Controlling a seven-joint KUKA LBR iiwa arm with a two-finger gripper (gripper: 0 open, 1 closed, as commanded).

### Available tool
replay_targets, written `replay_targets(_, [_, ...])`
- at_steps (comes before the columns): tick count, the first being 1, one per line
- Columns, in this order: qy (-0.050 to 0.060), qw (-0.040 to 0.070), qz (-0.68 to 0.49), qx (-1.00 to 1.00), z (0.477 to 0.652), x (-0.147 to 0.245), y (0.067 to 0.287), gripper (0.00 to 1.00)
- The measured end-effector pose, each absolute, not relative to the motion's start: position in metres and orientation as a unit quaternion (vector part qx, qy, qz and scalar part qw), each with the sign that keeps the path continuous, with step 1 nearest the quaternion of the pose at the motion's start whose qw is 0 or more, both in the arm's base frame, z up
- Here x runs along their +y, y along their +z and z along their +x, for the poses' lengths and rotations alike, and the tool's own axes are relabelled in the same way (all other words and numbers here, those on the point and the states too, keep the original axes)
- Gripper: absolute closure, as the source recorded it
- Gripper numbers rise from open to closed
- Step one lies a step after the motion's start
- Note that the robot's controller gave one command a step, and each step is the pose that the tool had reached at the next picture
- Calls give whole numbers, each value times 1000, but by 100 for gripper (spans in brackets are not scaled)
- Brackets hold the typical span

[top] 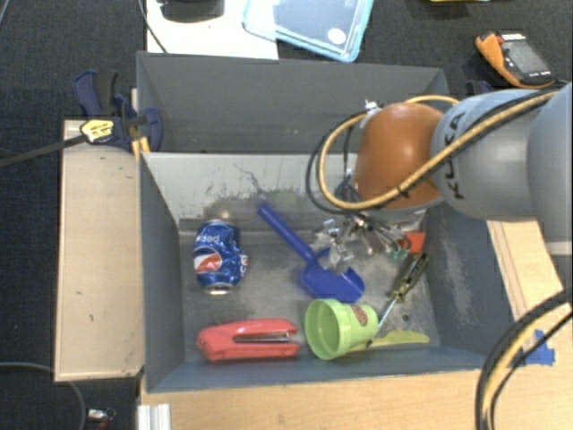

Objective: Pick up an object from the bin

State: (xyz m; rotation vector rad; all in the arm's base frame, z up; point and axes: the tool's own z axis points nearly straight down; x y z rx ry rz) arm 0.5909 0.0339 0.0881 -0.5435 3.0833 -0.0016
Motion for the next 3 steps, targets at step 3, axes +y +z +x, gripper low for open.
replay_targets(3, [-1,10,-172,985,592,34,148,100])
